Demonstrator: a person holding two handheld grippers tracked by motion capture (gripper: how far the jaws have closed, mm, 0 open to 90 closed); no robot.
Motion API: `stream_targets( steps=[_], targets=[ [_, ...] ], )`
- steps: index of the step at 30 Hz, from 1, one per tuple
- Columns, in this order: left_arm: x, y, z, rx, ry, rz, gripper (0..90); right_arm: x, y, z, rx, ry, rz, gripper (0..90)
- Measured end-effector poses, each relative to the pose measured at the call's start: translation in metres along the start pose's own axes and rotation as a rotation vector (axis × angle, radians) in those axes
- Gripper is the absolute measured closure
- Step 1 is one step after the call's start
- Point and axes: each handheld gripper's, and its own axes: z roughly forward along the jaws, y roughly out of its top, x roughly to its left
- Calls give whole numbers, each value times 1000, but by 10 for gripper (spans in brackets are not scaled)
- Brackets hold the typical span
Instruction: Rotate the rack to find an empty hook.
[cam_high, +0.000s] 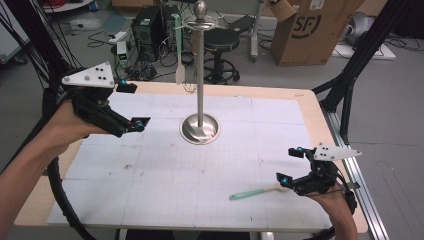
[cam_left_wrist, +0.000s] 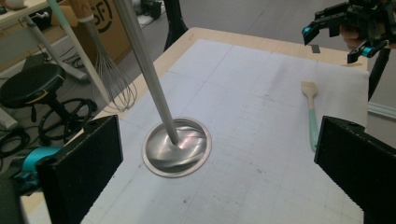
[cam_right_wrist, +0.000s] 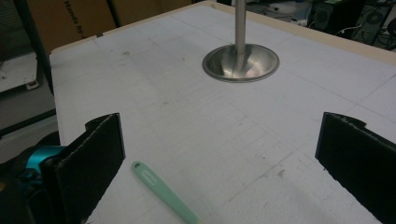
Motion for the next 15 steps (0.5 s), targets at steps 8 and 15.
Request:
stream_targets(
  steps=[8,15],
  targets=[
    [-6,-34,-2,-51,-20,-9,16,1,-1,1,7,0,2,0],
    [-11,-67,-1,-86,-29,-31,16,1,0,1,1,1,5,0]
  ],
)
